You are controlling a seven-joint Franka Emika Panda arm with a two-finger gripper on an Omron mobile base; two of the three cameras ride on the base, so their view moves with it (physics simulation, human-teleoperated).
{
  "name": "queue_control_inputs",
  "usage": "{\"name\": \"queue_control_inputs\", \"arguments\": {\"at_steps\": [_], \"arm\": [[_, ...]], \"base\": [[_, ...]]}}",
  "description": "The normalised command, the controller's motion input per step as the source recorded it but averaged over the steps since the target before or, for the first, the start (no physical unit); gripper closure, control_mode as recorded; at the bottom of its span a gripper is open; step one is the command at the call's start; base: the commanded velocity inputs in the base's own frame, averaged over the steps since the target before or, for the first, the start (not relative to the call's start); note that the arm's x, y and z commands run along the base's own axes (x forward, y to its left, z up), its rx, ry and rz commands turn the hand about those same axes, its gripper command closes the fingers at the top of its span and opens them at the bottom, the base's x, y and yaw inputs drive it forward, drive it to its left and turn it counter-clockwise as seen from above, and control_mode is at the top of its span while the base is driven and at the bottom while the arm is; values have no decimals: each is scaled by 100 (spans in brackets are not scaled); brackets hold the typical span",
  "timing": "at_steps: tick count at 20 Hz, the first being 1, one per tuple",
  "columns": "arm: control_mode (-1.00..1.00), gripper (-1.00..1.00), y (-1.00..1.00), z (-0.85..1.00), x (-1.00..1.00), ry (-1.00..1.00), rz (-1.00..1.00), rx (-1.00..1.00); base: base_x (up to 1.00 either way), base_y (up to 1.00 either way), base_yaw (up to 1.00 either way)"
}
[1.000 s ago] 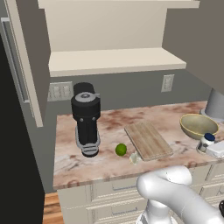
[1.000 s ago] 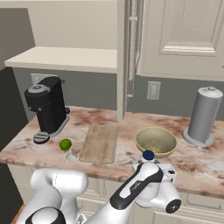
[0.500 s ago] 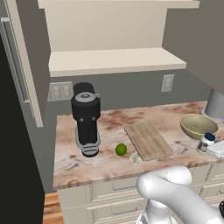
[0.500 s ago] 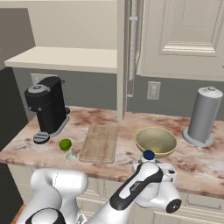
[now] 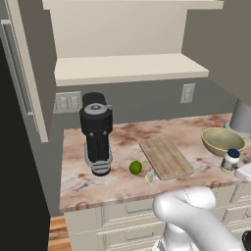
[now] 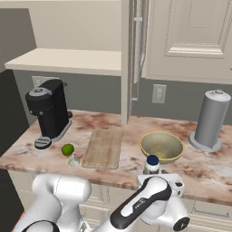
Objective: Open the cabinet. Place the bowl and condiment on the counter. Then place the lime and garlic on the cutting board.
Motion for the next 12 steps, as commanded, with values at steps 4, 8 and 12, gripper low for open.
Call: {"name": "queue_control_inputs", "arguments": {"at_steps": [4, 8, 12], "arm": [[-100, -100, 0, 36, -47, -10, 2, -1], [-100, -100, 7, 47, -55, -10, 2, -6], [-100, -100, 17, 51, -59, -9, 2, -11]], "base": [[0, 0, 0], [0, 0, 0], [0, 0, 0]]}}
